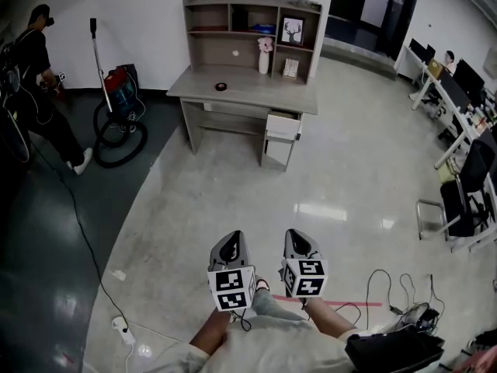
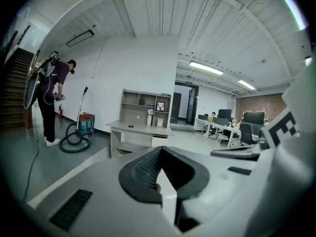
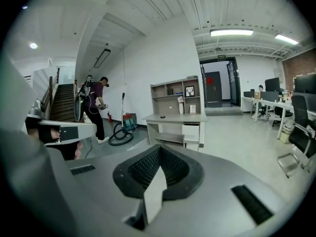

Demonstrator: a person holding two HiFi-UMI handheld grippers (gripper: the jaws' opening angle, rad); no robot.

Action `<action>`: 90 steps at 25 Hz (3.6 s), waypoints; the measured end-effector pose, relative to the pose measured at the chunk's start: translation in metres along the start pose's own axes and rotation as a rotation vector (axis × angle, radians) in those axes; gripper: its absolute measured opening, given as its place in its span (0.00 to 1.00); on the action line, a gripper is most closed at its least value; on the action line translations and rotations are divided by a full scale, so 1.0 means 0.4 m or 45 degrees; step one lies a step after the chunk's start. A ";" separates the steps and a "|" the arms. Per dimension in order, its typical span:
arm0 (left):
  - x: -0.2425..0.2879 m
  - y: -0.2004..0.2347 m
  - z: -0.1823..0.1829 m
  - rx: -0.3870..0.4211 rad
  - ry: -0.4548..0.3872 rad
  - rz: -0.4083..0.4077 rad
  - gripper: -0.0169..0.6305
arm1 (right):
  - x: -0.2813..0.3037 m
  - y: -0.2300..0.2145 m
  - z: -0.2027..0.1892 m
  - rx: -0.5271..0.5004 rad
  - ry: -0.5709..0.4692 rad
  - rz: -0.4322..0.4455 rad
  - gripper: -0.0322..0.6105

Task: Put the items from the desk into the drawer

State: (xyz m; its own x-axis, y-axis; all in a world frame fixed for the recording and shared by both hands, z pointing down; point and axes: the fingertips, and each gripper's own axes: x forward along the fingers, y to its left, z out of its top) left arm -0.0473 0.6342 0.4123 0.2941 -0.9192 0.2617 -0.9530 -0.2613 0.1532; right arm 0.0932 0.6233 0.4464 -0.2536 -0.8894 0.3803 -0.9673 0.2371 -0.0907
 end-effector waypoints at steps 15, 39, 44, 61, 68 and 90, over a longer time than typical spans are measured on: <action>0.282 -0.004 0.075 0.015 0.013 0.014 0.04 | 0.239 -0.140 0.108 0.003 0.023 0.022 0.05; 0.594 0.054 0.143 0.017 0.050 0.041 0.04 | 0.540 -0.243 0.188 0.026 0.095 0.048 0.05; 0.672 0.092 0.187 0.031 0.034 0.023 0.04 | 0.622 -0.260 0.245 0.035 0.074 0.012 0.05; 0.893 0.260 0.278 -0.001 0.064 -0.045 0.04 | 0.855 -0.226 0.352 0.049 0.097 -0.044 0.05; 0.986 0.341 0.313 0.002 0.055 -0.079 0.04 | 0.970 -0.206 0.409 0.076 0.061 -0.085 0.05; 1.147 0.492 0.301 -0.067 0.123 -0.110 0.04 | 1.132 -0.203 0.444 0.075 0.104 -0.162 0.05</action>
State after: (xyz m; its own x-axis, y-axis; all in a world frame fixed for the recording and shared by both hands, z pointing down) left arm -0.1086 0.1255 0.4477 0.3831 -0.8606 0.3355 -0.9194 -0.3202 0.2284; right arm 0.0552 0.1321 0.4626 -0.1294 -0.8754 0.4658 -0.9911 0.0987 -0.0897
